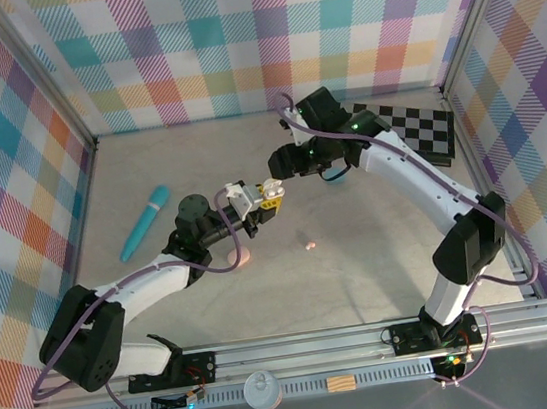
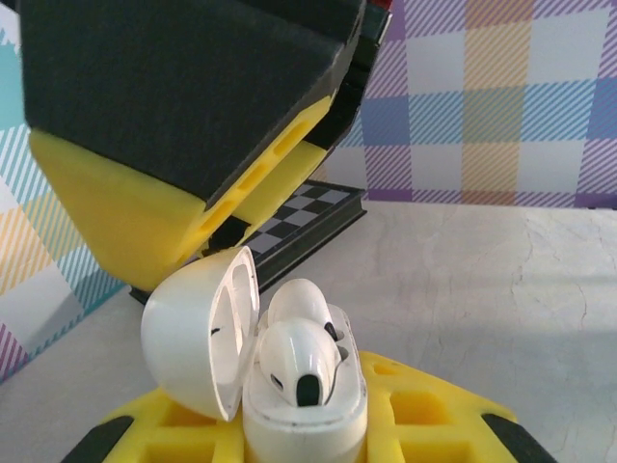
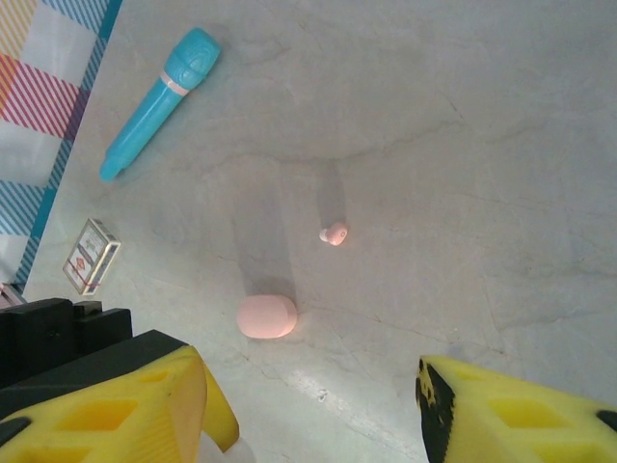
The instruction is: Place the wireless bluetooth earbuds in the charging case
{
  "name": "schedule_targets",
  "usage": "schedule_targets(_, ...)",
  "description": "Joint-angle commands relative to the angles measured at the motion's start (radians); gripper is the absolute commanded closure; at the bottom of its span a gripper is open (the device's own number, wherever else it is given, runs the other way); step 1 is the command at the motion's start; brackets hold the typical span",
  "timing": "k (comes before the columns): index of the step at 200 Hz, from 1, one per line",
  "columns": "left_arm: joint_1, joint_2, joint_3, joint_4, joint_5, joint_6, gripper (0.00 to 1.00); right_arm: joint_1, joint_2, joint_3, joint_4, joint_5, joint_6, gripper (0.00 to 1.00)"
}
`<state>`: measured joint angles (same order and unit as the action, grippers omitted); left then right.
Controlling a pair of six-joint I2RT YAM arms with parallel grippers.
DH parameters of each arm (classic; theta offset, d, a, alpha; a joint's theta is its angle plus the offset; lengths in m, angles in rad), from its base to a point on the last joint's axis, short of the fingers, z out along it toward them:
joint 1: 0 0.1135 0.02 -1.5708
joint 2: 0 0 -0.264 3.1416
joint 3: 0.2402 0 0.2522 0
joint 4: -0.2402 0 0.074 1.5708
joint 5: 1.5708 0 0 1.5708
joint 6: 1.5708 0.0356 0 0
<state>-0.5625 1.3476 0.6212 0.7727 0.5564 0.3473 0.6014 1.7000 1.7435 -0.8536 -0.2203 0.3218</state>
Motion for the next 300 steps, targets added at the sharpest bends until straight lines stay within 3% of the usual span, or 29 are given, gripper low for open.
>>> schedule_targets(1, -0.005, -0.018, 0.023, -0.035, 0.017, 0.042, 0.86, 0.001, 0.019, 0.041, -0.05, -0.053, -0.008, 0.39)
schedule_targets(82, -0.002, 0.004, 0.049, 0.016, -0.034, -0.074, 0.86, 0.001, -0.058, -0.067, -0.054, -0.091, -0.088, 0.38)
schedule_targets(142, 0.007, 0.01, 0.054, 0.038, -0.026, -0.103, 0.86, 0.001, -0.102, -0.078, -0.06, -0.091, -0.144, 0.38)
schedule_targets(179, 0.017, 0.015, 0.055, 0.042, 0.036, -0.128, 0.86, 0.001, -0.163, -0.128, 0.016, -0.119, -0.192, 0.36)
schedule_targets(216, 0.047, -0.017, 0.067, -0.022, 0.229, -0.131, 0.86, 0.001, -0.311, -0.28, 0.151, -0.221, -0.513, 0.29)
schedule_targets(247, 0.049, -0.073, 0.11, -0.269, 0.331, -0.008, 0.86, 0.003, -0.433, -0.405, 0.171, -0.396, -0.892, 0.26)
schedule_targets(275, 0.049, -0.106, 0.123, -0.359, 0.325, 0.05, 0.86, 0.012, -0.436, -0.399, 0.104, -0.433, -1.092, 0.36)
schedule_targets(300, 0.049, -0.112, 0.138, -0.393, 0.325, 0.071, 0.86, 0.022, -0.385, -0.353, 0.066, -0.398, -1.167, 0.45)
